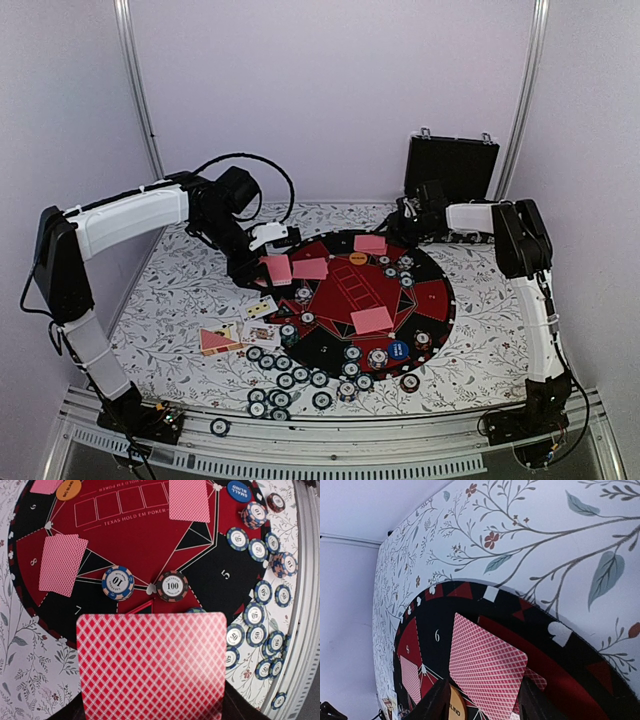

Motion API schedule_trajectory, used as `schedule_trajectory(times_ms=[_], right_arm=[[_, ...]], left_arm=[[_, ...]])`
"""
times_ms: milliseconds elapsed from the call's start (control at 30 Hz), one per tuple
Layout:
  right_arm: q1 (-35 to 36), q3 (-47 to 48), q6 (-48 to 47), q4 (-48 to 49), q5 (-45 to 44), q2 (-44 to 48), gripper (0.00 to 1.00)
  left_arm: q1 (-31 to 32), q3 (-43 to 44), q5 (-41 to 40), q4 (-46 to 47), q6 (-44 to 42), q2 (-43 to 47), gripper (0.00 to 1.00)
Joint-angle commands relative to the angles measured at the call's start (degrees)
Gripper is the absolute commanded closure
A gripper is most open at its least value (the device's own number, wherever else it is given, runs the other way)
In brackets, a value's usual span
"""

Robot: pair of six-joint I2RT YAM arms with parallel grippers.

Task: Distribute texas hold em gaming equipment

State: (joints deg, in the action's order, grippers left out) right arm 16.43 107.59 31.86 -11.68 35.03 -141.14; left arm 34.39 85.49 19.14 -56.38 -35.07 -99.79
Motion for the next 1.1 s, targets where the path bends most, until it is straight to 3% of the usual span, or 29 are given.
schedule_trajectory(times_ms=[0,233,400,533,767,1067], right_arm=[[-0.3,0.5,-3.1,-3.1,-4.4,7.2,0.50],[1.6,-12.2,-4.9,-0.3,-6.1,20.9,0.43],[5.5,-27.4,2.3,11.8,5.6,30.3,0.34],[12.0,-33.2,10.0,19.3,11.5,33.0,0.27],[20.6,-33.8,20.0,30.0,18.5,29.6,0.21],[25.5,-25.5,23.5,32.1,20.9,21.1,0.20]], left_arm=[[0.2,0.7,1.7,0.4,0.7,0.6,0.84],[0.3,0.5,2.1,0.6,0.4,0.7,0.84],[0.3,0.8,1.9,0.8,0.0,0.9,0.84],[0.3,1.0,2.2,1.0,0.2,0.5,0.84],[0.4,1.0,2.1,1.3,0.6,0.6,0.84],[0.9,1.9,2.1,1.4,0.9,0.6,0.84]])
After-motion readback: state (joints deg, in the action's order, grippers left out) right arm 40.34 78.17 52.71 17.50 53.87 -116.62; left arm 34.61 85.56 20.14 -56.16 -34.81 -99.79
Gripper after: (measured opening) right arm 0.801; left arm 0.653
